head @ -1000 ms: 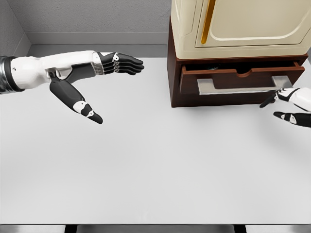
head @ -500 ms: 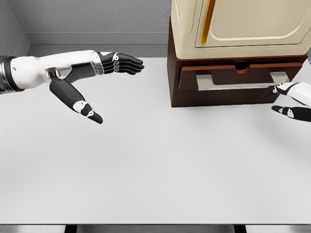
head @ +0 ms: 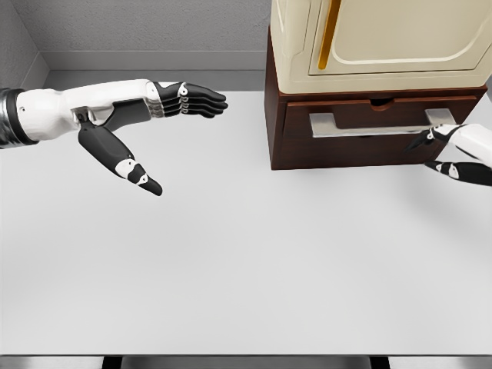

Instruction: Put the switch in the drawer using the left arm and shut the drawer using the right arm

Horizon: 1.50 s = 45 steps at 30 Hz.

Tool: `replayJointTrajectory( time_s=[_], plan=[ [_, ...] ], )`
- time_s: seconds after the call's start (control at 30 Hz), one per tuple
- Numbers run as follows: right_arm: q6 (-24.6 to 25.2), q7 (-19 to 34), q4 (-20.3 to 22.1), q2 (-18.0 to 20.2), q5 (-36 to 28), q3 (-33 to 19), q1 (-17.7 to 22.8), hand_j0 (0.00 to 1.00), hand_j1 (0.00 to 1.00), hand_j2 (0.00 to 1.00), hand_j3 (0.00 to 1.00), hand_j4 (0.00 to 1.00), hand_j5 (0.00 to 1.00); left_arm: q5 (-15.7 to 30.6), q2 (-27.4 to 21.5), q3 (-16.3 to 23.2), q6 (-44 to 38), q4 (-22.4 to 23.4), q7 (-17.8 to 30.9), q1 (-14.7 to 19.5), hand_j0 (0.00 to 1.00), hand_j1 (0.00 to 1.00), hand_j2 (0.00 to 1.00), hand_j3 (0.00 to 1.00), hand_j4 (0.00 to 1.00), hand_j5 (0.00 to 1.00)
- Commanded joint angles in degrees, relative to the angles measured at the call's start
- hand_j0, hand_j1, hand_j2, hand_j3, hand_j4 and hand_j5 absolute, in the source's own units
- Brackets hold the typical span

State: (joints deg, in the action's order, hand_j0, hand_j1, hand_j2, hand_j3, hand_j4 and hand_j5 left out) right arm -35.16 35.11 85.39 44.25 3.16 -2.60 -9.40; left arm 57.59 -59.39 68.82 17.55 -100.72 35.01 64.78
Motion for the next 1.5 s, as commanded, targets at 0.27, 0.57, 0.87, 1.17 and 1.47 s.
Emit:
replayJointTrajectory(
  time_s=[0.27, 0.57, 0.87, 1.17, 1.47],
  plan=[
    [0.16, -0.11, -1.46, -0.66, -0.09, 1.1, -1.41, 0.6, 0.6, 0.6, 0.6, 0.6, 0.6, 0.42, -0.02, -0.09, -0.06, 0.08, -0.01, 0.0, 1.0, 1.0, 1.0, 1.0, 1.0, 1.0],
    [0.16, -0.11, -1.9, -0.66, 0.18, 1.1, -2.37, 0.61, 0.61, 0.61, 0.61, 0.61, 0.61, 0.42, -0.02, -0.09, -0.06, 0.08, -0.01, 0.0, 1.0, 1.0, 1.0, 1.0, 1.0, 1.0],
    [0.16, -0.11, -5.06, -0.04, 0.0, 0.22, -1.76, 0.65, 0.65, 0.65, 0.65, 0.65, 0.65, 0.42, -0.11, -0.09, -0.06, 0.08, -0.01, 0.09, 1.0, 1.0, 1.0, 1.0, 1.0, 1.0],
    [0.16, -0.11, -3.93, 3.73, 0.0, 1.28, 3.59, 1.0, 1.0, 1.0, 1.0, 1.0, 1.0, 0.33, -0.2, -0.45, 0.12, 0.08, -0.01, -0.09, 1.0, 1.0, 1.0, 1.0, 1.0, 1.0],
    [0.16, -0.11, 9.79, 9.27, 0.53, 4.97, 10.81, 1.0, 1.0, 1.0, 1.0, 1.0, 1.0, 0.33, -0.2, -0.45, 0.29, 0.08, -0.01, -0.09, 1.0, 1.0, 1.0, 1.0, 1.0, 1.0]
  ],
)
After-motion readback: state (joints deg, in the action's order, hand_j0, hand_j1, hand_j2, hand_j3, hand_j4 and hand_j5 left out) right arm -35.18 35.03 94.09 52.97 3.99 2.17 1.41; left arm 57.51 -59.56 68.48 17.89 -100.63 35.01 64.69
